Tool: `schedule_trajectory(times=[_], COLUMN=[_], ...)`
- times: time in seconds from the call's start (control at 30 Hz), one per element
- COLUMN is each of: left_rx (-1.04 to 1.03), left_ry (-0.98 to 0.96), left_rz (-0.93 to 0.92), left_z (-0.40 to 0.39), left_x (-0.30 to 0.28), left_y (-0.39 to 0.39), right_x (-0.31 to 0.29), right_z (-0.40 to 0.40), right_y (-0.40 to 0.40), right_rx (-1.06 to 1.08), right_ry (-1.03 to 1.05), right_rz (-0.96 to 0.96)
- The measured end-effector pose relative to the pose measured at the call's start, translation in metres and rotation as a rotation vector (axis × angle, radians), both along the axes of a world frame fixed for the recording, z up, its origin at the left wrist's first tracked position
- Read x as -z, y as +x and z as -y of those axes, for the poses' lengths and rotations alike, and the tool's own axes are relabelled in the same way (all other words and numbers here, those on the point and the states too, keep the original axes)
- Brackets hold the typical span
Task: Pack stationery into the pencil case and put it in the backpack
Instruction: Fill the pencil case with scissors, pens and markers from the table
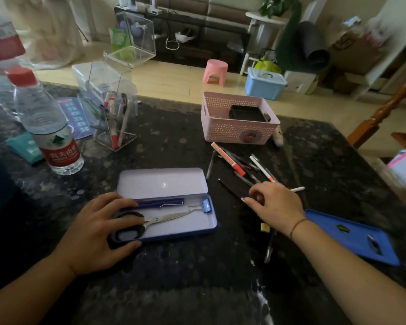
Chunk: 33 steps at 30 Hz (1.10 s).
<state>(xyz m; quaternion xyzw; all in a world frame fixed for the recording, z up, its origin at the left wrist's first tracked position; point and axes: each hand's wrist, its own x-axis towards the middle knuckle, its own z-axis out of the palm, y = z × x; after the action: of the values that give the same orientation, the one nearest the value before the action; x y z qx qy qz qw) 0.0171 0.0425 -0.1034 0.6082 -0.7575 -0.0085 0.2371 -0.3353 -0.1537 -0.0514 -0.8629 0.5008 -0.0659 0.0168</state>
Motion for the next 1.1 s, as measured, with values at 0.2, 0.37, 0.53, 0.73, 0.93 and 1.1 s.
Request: schedule_trajectory(times=[0.2, 0.37, 0.53, 0.73, 0.93, 1.1], left_rx=[-0.007, -0.005, -0.004, -0.008, -0.042, 0.017], left_ry=[-0.003, -0.004, -0.013, -0.001, 0.025, 0.029], left_rz=[-0.051, -0.162, -0.279, -0.34, -0.201, -0.139], left_z=[0.002, 0.0, -0.004, -0.029, -0.043, -0.038], left_x=[0.004, 0.012, 0.012, 0.012, 0.005, 0.001], left_y=[0.0, 0.003, 0.0, -0.014, -0.026, -0.026], right_x=[-0.009, 0.0, 0.0, -0.006, 0.014, 0.007], right_z=[-0.03, -0.008, 0.056, 0.081, 0.083, 0.077], right_y=[-0.066, -0.074, -0.042, 0.026, 0.077, 0.076], right_rx=[-0.393, -0.126, 0.155, 0.056, 0.209, 0.247], right_ry=[-0.017, -0.022, 0.107, 0.064, -0.014, -0.038], right_rz=[-0.1, 0.061, 0.028, 0.019, 0.005, 0.06])
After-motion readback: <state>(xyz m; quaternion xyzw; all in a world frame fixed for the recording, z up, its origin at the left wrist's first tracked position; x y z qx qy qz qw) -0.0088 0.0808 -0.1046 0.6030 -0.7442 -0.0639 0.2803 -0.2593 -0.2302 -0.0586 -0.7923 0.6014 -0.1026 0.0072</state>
